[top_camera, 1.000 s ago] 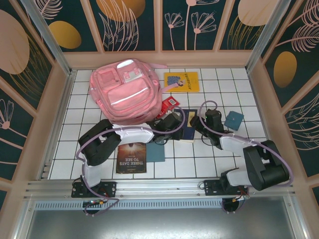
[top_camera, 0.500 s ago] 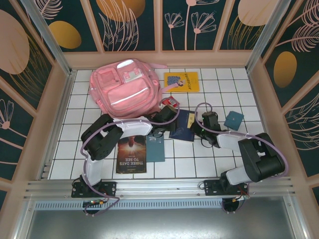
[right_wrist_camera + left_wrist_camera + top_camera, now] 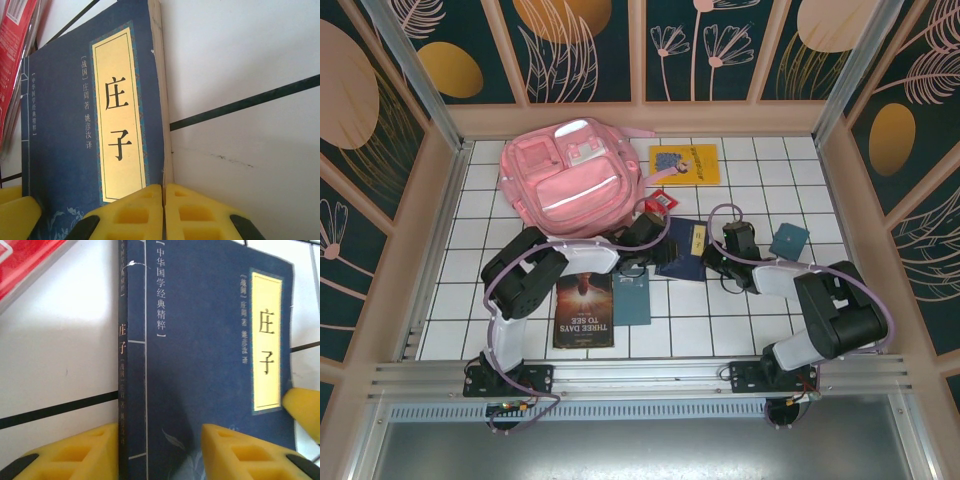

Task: Pack the student bag
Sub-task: Pick up the book at the center of the table.

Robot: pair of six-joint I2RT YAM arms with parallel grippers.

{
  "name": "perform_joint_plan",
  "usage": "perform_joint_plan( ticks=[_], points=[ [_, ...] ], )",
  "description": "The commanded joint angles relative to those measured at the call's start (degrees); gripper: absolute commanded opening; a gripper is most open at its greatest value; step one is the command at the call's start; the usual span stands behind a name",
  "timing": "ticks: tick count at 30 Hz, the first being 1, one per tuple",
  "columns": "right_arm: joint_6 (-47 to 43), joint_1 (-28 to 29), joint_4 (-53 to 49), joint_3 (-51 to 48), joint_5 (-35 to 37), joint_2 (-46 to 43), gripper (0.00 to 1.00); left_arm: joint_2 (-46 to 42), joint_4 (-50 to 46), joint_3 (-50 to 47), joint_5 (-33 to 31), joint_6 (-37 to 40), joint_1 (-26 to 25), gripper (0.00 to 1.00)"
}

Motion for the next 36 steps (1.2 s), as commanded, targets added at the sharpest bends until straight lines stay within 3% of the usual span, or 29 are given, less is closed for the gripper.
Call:
perform_joint_plan(
  ticks=[1,5,9,11,15,19,26,36],
  points=[
    [-0.01,0.97,-1.58,-0.21,-2.38,2.13,0.08,-1.08,13.93,-3.26,14.66,-4.54,-1.47,0.45],
    [0.19,0.99,-0.92,-0.63,-2.85,2.04,0.07,-3.17,22.14,-6.47,18.38,-6.52,-1.04,0.42],
    [0.39,0.9,-0.66,-0.82,-3.41,1.48,0.09,-4.11,21.95,-6.72,17.69,-5.82,-0.99,0.24],
    [0.47,0.65,-0.52,-1.14,-3.88,0.11,0.16,-4.34,21.46,-6.81,17.22,-5.69,-0.93,0.16],
    [0.74,-0.95,1.43,-2.77,-7.34,-4.72,0.4,-5.58,22.71,-7.92,16.96,-5.79,-0.59,0.0],
    [2.39,-3.43,6.84,-5.99,-14.66,-10.31,0.52,-8.23,25.65,-10.14,17.44,-5.91,-0.07,0.0],
    [8.1,-6.61,20.78,-10.08,-28.78,-12.9,0.59,-12.04,29.52,-11.84,20.2,-6.76,0.5,0.0],
    [10.97,-8.53,25.8,-11.27,-34.11,-17.01,0.71,-15.66,36.98,-15.42,24.64,-11.36,2.63,0.0]
  ],
)
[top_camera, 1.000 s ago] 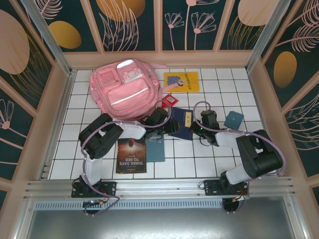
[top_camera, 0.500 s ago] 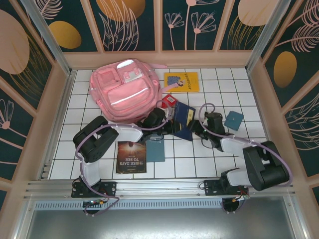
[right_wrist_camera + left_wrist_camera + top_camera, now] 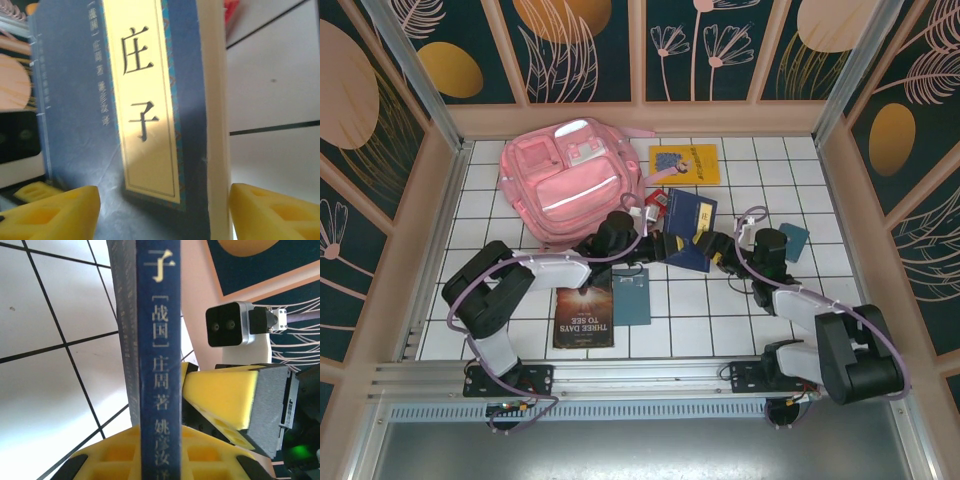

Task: Pack the student bag
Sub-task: Pick up the book at the center of the table, then pass the book.

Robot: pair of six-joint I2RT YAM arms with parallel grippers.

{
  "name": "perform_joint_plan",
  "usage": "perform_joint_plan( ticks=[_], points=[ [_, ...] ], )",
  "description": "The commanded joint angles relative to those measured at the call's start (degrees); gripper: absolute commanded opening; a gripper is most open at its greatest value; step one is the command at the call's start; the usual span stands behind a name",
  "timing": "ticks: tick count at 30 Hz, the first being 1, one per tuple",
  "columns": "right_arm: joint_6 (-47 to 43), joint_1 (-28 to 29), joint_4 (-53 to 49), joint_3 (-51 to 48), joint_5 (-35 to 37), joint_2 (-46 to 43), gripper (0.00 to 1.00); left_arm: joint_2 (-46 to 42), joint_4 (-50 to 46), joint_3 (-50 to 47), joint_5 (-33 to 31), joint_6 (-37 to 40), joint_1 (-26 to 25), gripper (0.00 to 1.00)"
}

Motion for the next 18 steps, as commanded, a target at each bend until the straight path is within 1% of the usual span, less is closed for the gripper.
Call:
perform_joint_plan(
  ticks=[1,4,5,9,11,12,18],
  points=[
    [1.67,-0.63,4.69,-0.92,-4.53,-1.91,0.71,-2.27,7.71,-0.51,2.83,-1.74,0.64,0.0],
    [2.39,-1.03,5.46,-1.2,-5.32,-1.76,0.71,-2.24,8.47,-0.51,3.74,-2.27,0.84,0.0],
    [2.56,-1.11,5.92,-1.2,-5.84,-1.46,0.72,-3.92,8.75,-0.52,4.02,-2.4,0.8,0.0],
    [3.45,-1.37,7.08,-1.06,-6.74,-0.76,0.73,-5.03,9.49,-0.7,4.8,-2.8,1.0,0.0],
    [4.09,-1.56,7.67,-1.04,-6.95,-0.5,0.79,-5.47,10.25,-1.1,4.91,-3.56,1.2,0.0],
    [4.43,-1.67,8.19,-1.06,-7.29,-0.41,0.79,-5.67,10.78,-1.24,5.07,-3.87,1.34,0.0],
    [8.51,-1.91,16.82,-1.63,-12.59,0.32,0.77,-4.66,13.87,-1.89,6.92,-5.81,1.66,0.0]
  ],
)
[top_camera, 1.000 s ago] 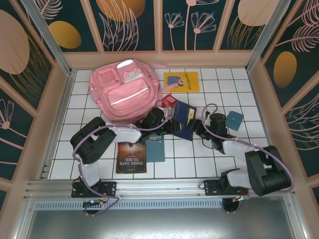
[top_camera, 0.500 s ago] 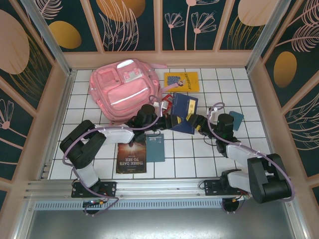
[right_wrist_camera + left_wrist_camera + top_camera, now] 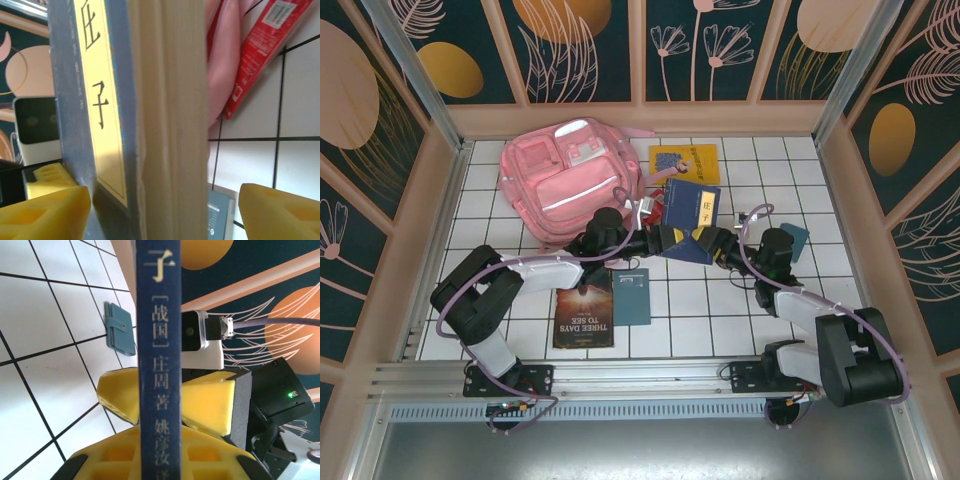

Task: Pack the student bag
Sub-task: Pass the book.

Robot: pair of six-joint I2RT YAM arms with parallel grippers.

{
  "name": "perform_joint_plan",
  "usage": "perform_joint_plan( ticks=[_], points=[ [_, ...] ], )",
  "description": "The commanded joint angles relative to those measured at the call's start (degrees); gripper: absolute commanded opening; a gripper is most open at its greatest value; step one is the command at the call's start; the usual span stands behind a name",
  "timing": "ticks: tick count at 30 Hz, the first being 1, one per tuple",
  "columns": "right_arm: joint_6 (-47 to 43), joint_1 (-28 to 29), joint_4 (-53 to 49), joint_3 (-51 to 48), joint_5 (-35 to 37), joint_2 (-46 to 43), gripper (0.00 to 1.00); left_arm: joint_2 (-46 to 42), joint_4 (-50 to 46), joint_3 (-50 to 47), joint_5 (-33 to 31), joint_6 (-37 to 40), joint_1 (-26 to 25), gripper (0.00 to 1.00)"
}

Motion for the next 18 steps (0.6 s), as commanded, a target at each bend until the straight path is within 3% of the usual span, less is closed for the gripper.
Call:
perform_joint_plan(
  ticks=[1,5,9,13,14,15,18],
  points=[
    [3.14,-0.39,8.3,-0.78,-4.92,0.34,0.74,-0.77,7.27,-0.21,2.5,-1.41,0.41,0.0],
    [3.64,-0.35,8.76,-0.74,-5.66,-1.31,0.65,-0.05,7.2,-0.25,2.38,-1.28,0.53,0.0],
    [3.18,-0.41,7.61,-0.83,-5.48,-3.46,0.46,0.31,4.7,0.17,1.56,0.08,0.57,0.0],
    [2.54,-0.4,6.16,-0.99,-4.53,-4.51,0.12,0.48,3.23,0.2,1.11,0.82,0.81,0.0],
    [2.29,-0.48,5.38,-1.04,-3.91,-4.83,0.03,0.51,2.62,0.22,0.9,1.19,0.82,0.03],
    [1.99,-0.46,4.69,-0.98,-3.5,-5.25,0.0,0.4,2.15,0.22,0.77,1.6,0.81,0.07],
    [1.37,-0.47,3.38,-1.04,-2.8,-6.21,0.0,0.11,-0.65,0.67,-0.22,3.35,0.81,0.24]
  ],
)
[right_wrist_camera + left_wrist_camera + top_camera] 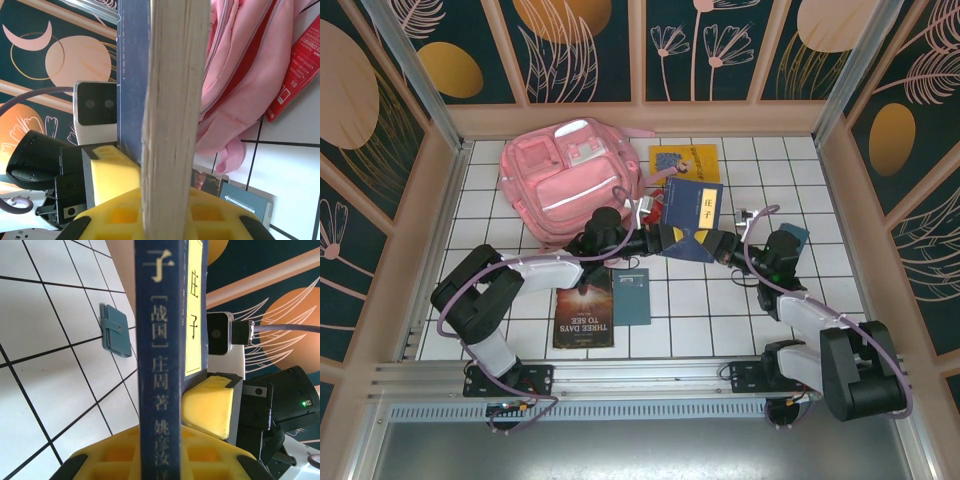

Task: Pack the student bag
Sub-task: Pass the book.

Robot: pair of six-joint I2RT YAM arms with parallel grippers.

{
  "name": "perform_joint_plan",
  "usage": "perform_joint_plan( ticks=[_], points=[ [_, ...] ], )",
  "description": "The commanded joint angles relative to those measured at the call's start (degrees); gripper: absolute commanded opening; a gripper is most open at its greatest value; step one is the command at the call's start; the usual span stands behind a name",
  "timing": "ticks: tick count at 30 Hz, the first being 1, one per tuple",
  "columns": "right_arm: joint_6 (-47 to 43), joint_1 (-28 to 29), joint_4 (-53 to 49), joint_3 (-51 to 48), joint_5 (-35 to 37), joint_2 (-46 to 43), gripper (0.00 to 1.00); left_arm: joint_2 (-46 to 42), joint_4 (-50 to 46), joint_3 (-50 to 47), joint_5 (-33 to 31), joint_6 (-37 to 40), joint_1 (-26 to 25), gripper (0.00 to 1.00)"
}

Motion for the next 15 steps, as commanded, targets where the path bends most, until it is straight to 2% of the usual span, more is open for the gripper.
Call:
perform_joint_plan(
  ticks=[1,3,5,10,11,12,15],
  points=[
    [-1.44,-0.22,-0.18,-0.48,1.05,-1.81,0.0,-0.24,-3.12,1.08,-1.08,3.81,0.24,0.3],
    [-1.74,-0.18,-1.34,-0.5,1.62,-2.42,0.0,-0.89,-7.8,2.37,-2.78,6.54,0.4,0.45],
    [-2.67,-0.07,-3.76,-0.32,2.74,-3.32,0.0,-1.96,-14.36,4.08,-5.73,10.19,0.62,0.54],
    [-5.73,0.32,-9.2,-0.37,5.74,-5.76,0.0,-5.25,-33.63,10.2,-17.28,21.45,1.28,0.57],
    [-6.13,0.42,-9.69,-0.49,6.01,-6.03,0.0,-5.71,-38.21,11.87,-20.63,23.74,1.37,0.57],
    [-6.28,0.52,-9.97,-0.58,6.19,-6.13,0.0,-5.9,-42.93,13.67,-24.89,25.84,1.36,0.62],
    [-6.73,0.67,-10.22,-0.89,6.32,-6.25,0.0,-5.75,-53.58,17.68,-35.77,31.05,1.3,0.6]
  ],
)
